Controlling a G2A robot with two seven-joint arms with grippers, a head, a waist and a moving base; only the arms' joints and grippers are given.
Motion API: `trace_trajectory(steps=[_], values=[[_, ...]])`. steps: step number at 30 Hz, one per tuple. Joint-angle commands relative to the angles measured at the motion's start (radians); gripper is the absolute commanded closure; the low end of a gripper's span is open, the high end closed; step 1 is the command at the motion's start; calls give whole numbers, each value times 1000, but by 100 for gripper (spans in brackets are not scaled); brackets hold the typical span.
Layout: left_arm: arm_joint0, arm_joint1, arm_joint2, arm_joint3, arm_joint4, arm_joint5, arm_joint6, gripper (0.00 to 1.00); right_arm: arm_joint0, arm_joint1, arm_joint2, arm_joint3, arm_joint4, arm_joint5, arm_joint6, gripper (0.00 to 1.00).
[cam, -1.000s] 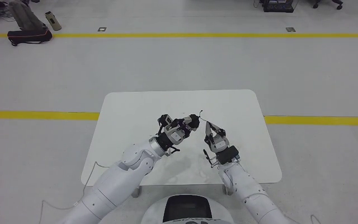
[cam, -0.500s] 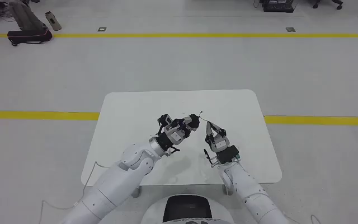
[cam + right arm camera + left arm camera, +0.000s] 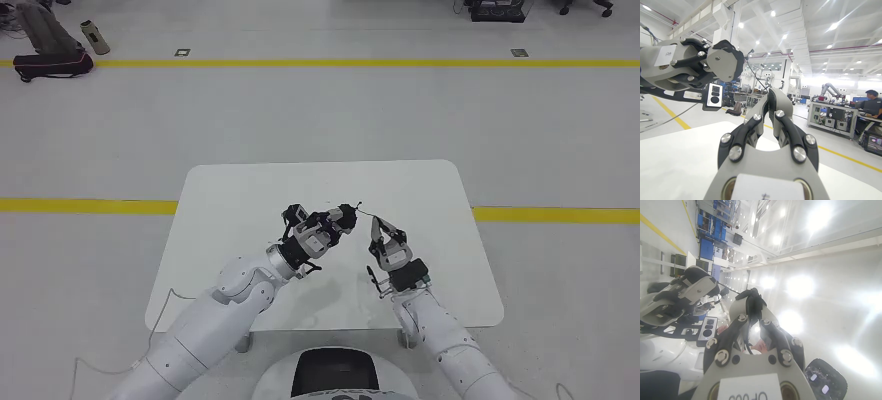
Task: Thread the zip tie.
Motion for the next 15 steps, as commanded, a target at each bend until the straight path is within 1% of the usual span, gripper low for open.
trace_trajectory(steps=[1, 15], values=[[0, 0, 0, 0, 0, 0, 0, 100, 0, 0, 2, 1, 0, 0, 0, 100], [0, 0, 0, 0, 0, 0, 0, 100, -4, 3, 14, 9, -6, 2, 5, 100]])
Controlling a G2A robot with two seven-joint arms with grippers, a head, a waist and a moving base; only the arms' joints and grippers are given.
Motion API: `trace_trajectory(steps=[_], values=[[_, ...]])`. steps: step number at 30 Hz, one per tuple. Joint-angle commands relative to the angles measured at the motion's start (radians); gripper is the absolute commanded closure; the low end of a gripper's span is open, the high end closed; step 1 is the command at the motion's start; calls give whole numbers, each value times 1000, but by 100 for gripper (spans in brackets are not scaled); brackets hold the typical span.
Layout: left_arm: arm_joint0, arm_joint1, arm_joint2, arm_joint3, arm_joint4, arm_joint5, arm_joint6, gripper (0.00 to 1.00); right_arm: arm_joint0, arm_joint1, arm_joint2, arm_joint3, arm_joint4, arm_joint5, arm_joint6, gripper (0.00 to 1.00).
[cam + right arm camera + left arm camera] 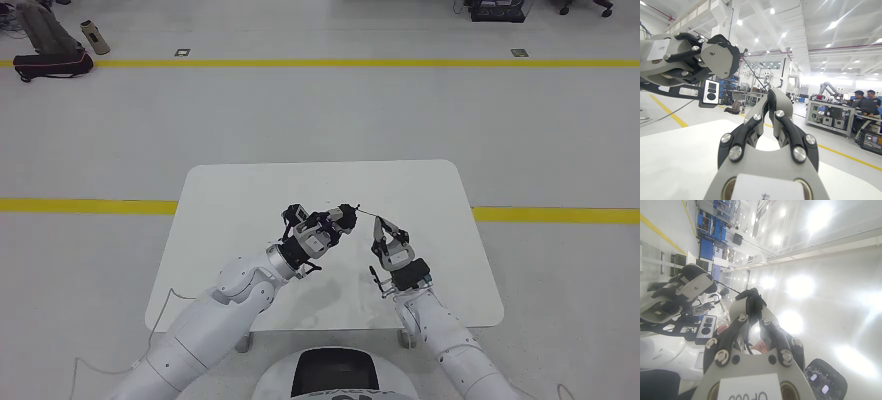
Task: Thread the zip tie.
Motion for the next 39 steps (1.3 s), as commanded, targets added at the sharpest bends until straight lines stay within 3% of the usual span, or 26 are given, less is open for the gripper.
trace_trajectory(steps=[1, 24, 25, 26, 27, 30, 33, 39], values=[[0, 0, 0, 0, 0, 0, 0, 100, -1, 0, 1, 1, -1, 1, 0, 100], [0, 0, 0, 0, 0, 0, 0, 100, -10, 4, 22, 7, 3, 7, 5, 100], [0, 0, 0, 0, 0, 0, 0, 100, -11, 4, 26, 6, 7, 5, 4, 82], [0, 0, 0, 0, 0, 0, 0, 100, -11, 5, 30, 7, 8, 1, 3, 51], [0, 0, 0, 0, 0, 0, 0, 100, -12, 8, 37, 7, 8, -4, 2, 0], [0, 0, 0, 0, 0, 0, 0, 100, -16, 14, 52, 5, 8, -34, 7, 0], [0, 0, 0, 0, 0, 0, 0, 100, -22, 24, 70, -2, 17, -113, 33, 0], [0, 0, 0, 0, 0, 0, 0, 100, -22, 25, 73, -3, 15, -116, 38, 0]])
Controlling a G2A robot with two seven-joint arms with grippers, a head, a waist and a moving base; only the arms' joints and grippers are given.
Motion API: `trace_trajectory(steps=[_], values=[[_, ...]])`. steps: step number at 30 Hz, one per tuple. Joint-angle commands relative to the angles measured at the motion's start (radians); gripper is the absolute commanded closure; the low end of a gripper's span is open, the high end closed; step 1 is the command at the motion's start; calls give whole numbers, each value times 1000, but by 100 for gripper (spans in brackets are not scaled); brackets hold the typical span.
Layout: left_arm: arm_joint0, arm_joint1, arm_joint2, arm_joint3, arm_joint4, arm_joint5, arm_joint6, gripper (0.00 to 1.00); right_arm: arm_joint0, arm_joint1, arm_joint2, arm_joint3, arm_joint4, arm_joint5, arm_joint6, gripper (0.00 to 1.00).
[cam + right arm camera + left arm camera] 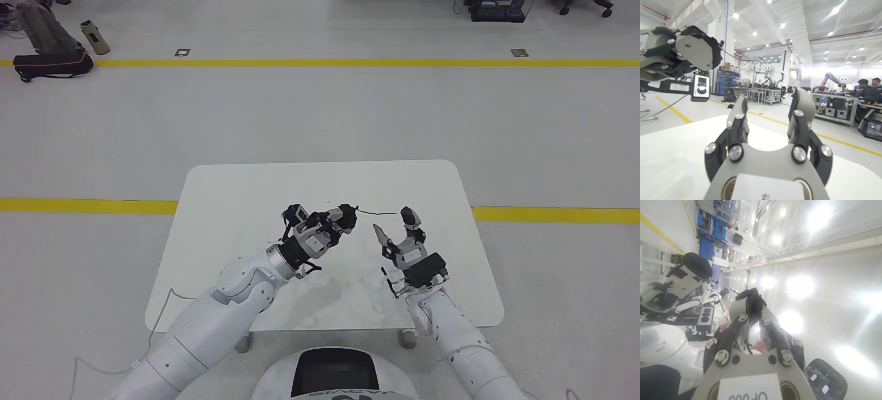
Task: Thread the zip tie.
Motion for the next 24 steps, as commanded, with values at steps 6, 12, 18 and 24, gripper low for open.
trace_trajectory(steps=[6, 12, 18, 24], values=[[-2, 0, 0, -5, 23, 0, 9, 100, -13, -2, 12, -22, 92, -61, 51, 0], [-9, 1, -11, -12, 125, -30, 4, 100, -52, 14, 68, -74, 282, -205, 195, 0], [-7, 1, -22, -15, 216, -57, 27, 100, -92, 69, 21, -205, 524, -205, 427, 0], [2, 1, -30, -17, 248, -69, 50, 100, -99, 93, 1, -257, 626, -205, 510, 0]])
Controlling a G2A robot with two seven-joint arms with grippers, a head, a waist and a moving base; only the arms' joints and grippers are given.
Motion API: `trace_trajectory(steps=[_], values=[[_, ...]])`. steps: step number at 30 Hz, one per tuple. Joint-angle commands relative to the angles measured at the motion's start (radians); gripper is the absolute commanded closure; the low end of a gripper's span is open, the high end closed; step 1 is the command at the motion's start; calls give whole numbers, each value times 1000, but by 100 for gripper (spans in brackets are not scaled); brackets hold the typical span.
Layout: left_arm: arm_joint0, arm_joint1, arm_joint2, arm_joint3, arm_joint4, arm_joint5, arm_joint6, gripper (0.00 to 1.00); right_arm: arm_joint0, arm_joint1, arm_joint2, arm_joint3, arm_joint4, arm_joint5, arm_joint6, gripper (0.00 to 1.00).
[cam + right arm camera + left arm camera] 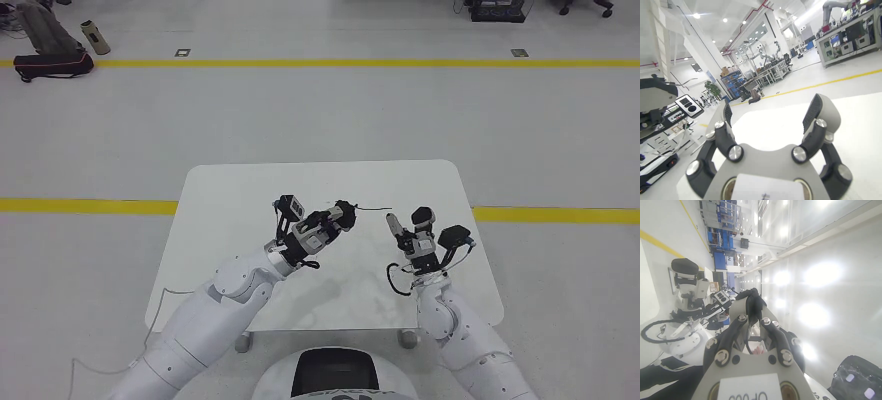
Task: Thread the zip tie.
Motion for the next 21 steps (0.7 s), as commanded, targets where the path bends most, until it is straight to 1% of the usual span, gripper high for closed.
trace_trajectory(steps=[1, 5, 7, 8, 9, 10, 12, 16, 21], values=[[0, 0, 0, 0, -1, 0, -1, 100, 0, -1, 0, 1, -9, 0, -5, 0], [0, 0, 0, 0, 0, 1, 2, 100, 0, -1, 0, 1, -9, 0, -5, 0], [2, -1, -1, -7, 12, 2, 18, 100, -1, 0, 11, 1, 29, 0, 33, 0], [1, -1, -4, -9, 19, 1, 21, 100, -3, 1, 21, -7, 65, 0, 50, 0], [0, -1, -8, -10, 29, -2, 23, 100, -9, 3, 32, -22, 137, 0, 85, 0], [1, -1, -10, -11, 31, -2, 23, 100, -13, 7, 40, -38, 180, 0, 115, 0], [2, -2, -14, -12, 35, -2, 24, 100, -24, 18, 62, -72, 271, 0, 177, 0], [0, -6, -13, -15, 40, -3, 28, 100, -57, 53, 117, -157, 430, 0, 325, 0], [-5, -11, -9, -11, 48, -4, 32, 100, -97, 90, 170, -242, 603, 0, 473, 0]])
